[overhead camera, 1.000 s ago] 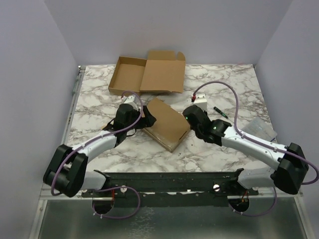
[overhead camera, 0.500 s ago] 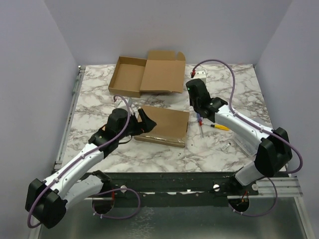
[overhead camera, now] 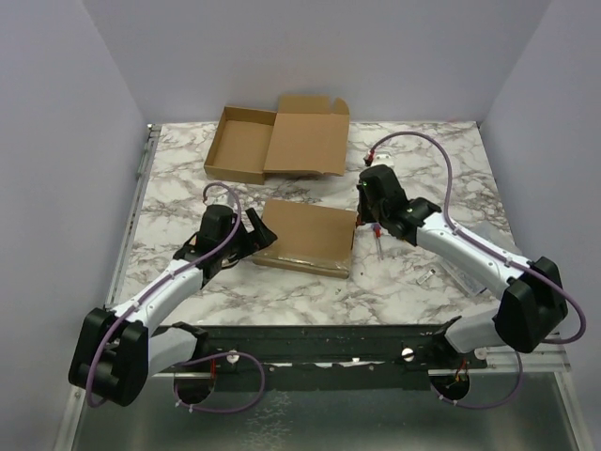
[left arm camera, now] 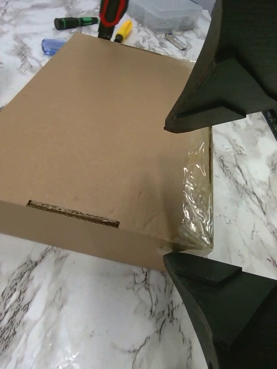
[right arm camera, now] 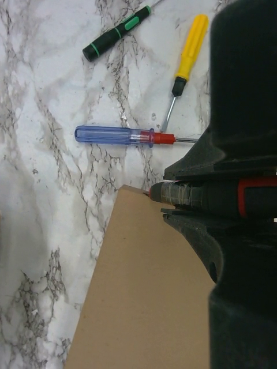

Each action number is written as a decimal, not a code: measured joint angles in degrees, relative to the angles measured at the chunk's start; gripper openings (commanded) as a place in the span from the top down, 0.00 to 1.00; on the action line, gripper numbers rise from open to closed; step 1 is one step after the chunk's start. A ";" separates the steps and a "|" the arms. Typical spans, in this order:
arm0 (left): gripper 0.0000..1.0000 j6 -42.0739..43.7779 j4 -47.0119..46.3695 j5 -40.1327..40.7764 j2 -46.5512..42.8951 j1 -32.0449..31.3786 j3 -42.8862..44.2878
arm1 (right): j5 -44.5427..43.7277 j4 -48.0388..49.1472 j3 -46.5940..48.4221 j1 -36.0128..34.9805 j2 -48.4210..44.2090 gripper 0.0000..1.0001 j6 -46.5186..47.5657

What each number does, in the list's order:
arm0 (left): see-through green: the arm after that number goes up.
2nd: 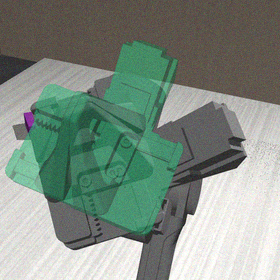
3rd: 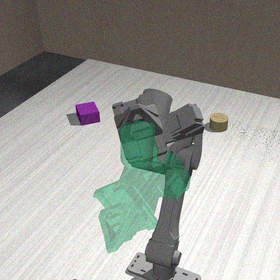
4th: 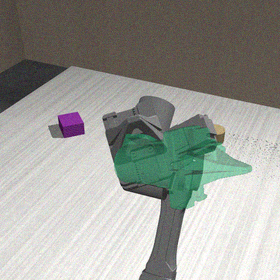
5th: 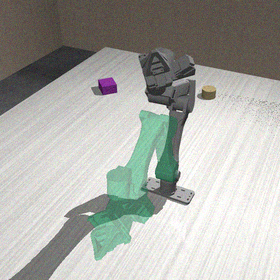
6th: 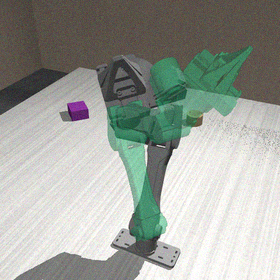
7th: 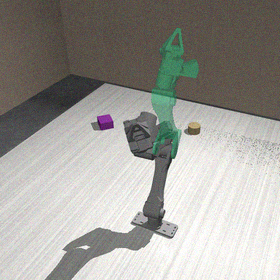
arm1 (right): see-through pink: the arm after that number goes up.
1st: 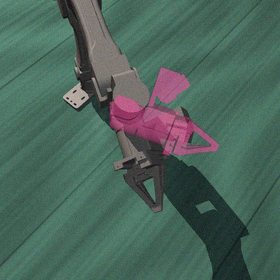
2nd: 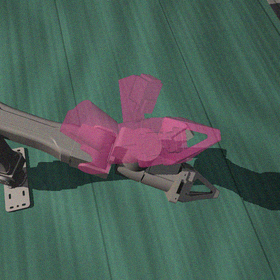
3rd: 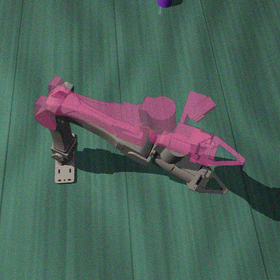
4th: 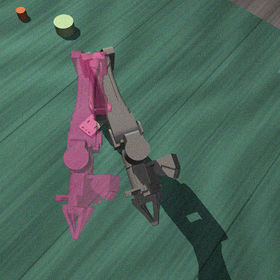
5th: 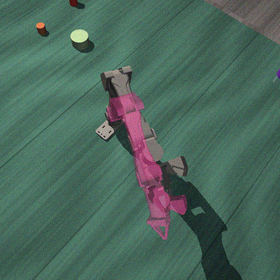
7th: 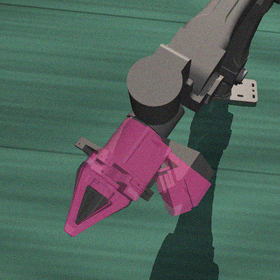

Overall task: Unpack the express box
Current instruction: Adjust the express box at the center of the board, then cut the express box at the center of the board, then place the knife at the center of the board.

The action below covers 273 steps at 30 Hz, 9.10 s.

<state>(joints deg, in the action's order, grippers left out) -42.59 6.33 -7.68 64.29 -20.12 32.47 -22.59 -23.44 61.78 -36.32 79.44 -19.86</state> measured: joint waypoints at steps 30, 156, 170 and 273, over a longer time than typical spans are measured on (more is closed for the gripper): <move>0.01 -4.52 1.20 11.67 -23.12 -31.93 0.04 | -7.56 0.13 9.35 1.14 0.07 1.00 4.52; 0.43 65.51 -18.27 6.25 16.96 -41.51 4.15 | -2.64 -12.59 1.75 -12.81 -7.23 1.00 -10.16; 0.44 65.46 -18.27 6.27 16.96 -41.51 4.15 | -2.89 -12.92 1.66 -12.87 -7.82 1.00 -10.19; 0.08 -1.11 -4.66 0.35 -0.55 -11.43 3.39 | 13.35 3.17 -44.78 19.56 -49.90 0.96 -59.32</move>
<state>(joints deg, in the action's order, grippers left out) -43.70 1.67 -7.33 63.75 -31.55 35.86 -9.23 -20.27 16.99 -16.75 29.54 -79.18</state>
